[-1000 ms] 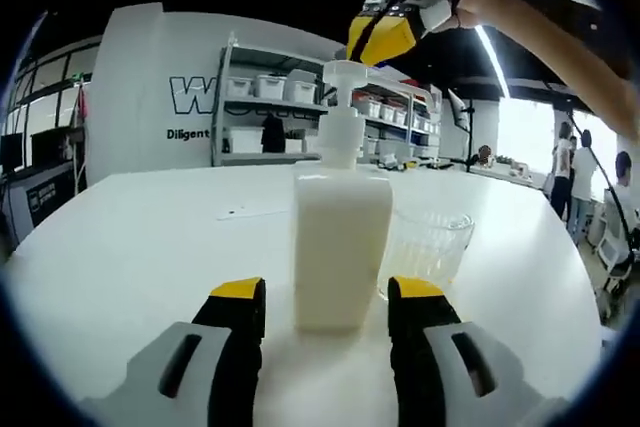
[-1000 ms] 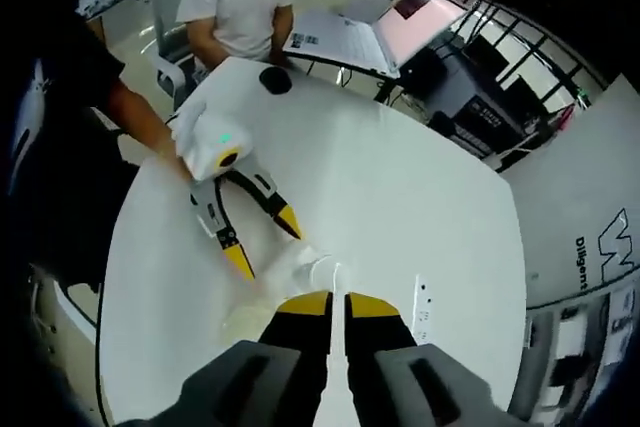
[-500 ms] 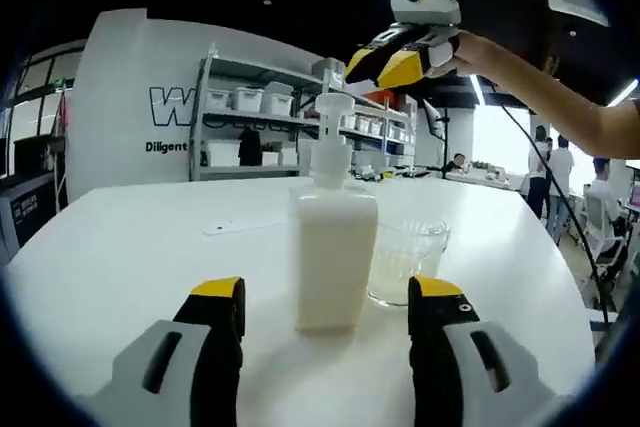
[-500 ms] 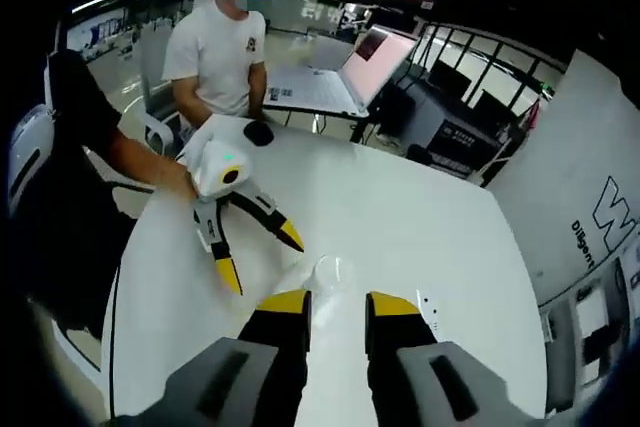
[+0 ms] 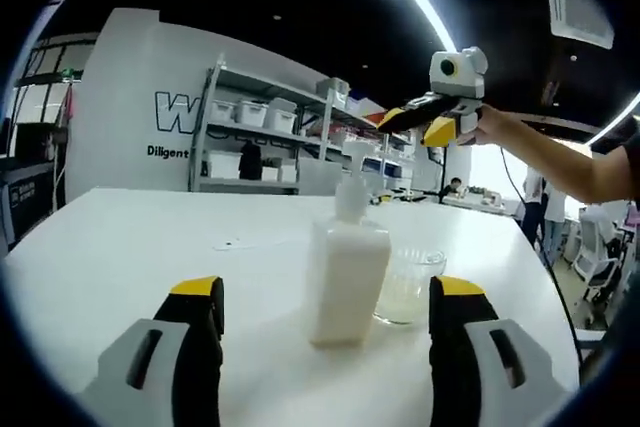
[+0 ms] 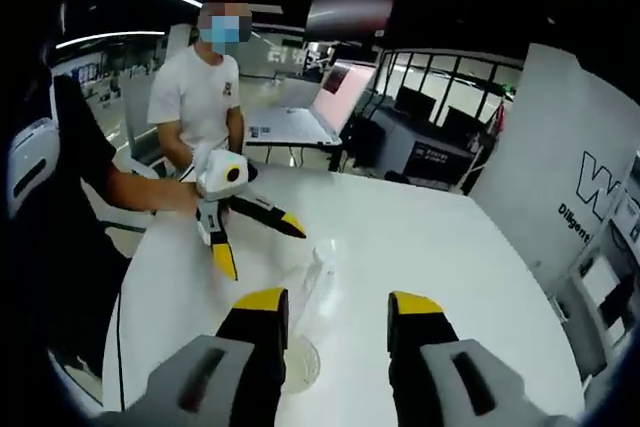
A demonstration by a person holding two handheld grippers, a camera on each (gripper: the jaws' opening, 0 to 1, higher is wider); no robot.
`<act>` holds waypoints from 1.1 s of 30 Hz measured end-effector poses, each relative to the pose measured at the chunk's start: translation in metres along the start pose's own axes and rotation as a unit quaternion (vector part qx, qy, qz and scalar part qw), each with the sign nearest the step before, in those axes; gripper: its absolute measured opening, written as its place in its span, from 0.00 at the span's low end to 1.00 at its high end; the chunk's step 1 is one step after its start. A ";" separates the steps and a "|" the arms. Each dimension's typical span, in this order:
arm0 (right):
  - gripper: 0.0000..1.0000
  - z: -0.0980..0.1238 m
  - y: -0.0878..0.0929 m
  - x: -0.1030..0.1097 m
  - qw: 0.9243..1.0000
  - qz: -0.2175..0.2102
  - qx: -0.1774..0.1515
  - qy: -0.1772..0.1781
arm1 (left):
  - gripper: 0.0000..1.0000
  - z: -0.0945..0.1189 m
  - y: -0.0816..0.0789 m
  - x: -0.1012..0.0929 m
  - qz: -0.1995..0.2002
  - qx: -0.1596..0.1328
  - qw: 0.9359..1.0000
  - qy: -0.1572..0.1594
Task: Hold the bottle steady, press the pump all the way down and release, and repeat the specified number of times to dispense into the cup
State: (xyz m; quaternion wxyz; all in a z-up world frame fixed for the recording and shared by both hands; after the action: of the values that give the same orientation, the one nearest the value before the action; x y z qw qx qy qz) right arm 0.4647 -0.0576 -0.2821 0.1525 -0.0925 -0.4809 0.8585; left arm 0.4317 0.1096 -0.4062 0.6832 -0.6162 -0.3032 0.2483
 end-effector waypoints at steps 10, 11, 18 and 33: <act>0.51 0.022 0.018 0.005 0.998 -0.036 -0.055 -0.003 | 0.97 0.008 -0.004 0.003 -0.009 0.004 1.000 0.017; 0.52 0.025 0.019 0.005 0.997 -0.037 -0.068 0.001 | 0.97 0.009 -0.005 0.003 -0.008 0.004 1.000 0.020; 0.59 0.040 0.026 0.005 0.992 -0.059 -0.114 0.007 | 0.99 0.018 -0.007 0.006 -0.016 0.013 0.999 0.031; 0.73 0.063 0.075 0.003 0.982 -0.101 -0.153 0.053 | 0.99 0.035 -0.014 0.021 -0.023 0.013 1.000 0.013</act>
State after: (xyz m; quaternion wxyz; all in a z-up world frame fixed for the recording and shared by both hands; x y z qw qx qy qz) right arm 0.4298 -0.1439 -0.3134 0.2476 -0.1117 -0.6045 0.7489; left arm 0.4205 0.1473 -0.3876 0.7006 -0.6033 -0.3052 0.2282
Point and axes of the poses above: the point that each gripper's makers call its tool centre point, and the gripper's own axes: z roughly backward along the fingers, x roughly to its left, y roughly out of its underside, the point moved 3 cm from there along z, roughly backward along the fingers, and after that the axes turned 15 degrees about -z, right-handed, at the moved point
